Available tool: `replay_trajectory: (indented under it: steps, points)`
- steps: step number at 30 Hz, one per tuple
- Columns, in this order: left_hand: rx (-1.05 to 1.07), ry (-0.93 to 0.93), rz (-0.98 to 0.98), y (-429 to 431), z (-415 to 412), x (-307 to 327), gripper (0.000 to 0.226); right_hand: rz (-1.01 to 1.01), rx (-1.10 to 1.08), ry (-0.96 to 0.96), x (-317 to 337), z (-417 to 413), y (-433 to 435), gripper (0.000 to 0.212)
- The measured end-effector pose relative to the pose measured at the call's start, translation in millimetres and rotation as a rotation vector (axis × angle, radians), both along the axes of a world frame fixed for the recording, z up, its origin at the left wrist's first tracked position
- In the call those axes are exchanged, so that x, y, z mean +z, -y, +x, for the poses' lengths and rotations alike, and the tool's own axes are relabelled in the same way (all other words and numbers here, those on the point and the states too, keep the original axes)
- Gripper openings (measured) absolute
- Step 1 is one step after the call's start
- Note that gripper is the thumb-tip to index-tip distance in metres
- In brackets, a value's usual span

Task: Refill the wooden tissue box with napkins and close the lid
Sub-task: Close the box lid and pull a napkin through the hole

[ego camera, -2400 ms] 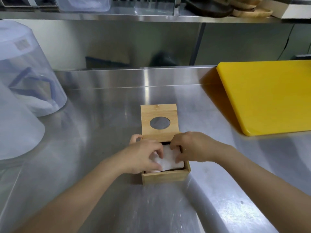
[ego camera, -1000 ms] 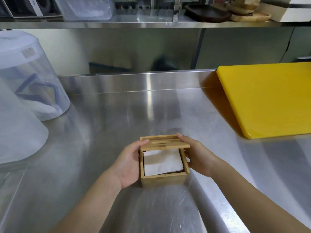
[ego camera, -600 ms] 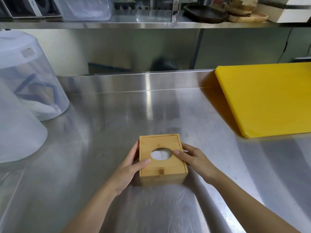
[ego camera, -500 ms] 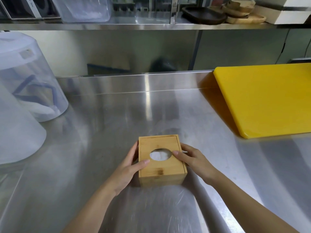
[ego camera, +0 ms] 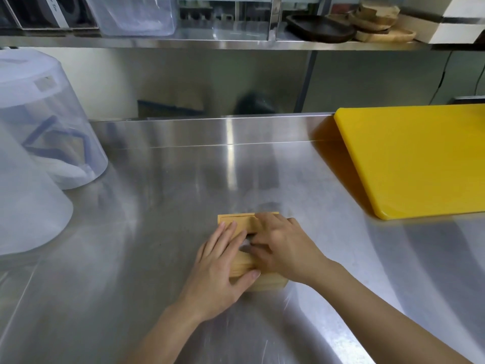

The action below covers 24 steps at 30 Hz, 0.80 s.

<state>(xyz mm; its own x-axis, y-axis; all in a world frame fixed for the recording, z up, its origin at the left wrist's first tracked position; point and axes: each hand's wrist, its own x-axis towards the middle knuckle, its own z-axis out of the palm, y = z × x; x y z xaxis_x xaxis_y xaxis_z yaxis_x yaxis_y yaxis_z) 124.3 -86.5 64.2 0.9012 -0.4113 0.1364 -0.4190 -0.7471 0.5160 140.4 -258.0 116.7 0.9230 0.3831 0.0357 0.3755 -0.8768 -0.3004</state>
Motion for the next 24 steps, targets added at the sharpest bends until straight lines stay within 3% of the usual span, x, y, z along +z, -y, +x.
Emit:
replay_trajectory:
  steps: [6, 11, 15, 20, 24]
  points:
    - [-0.019, -0.005, 0.034, -0.9, -0.1, 3.4, 0.075, -0.189, 0.046, -0.031, -3.2, 15.8, -10.1, 0.039]
    - [0.053, 0.045, -0.069, 4.0, 3.2, 8.4, 0.050, -0.375, -0.010, -0.158, 2.0, 15.4, -20.1, 0.041]
    - [0.091, 0.116, -0.027, 13.6, 2.4, 11.8, 0.058, -0.696, 0.035, -0.244, 14.0, 18.6, -34.5, 0.042]
    - [0.082, 0.118, -0.049, 15.6, 1.6, 11.9, 0.066, -0.649, -0.007, -0.157, 18.1, 21.5, -39.6, 0.037]
    - [0.082, 0.094, -0.037, 15.4, 2.0, 12.1, 0.058, -0.783, 0.027, -0.199, 15.3, 20.4, -38.8, 0.043]
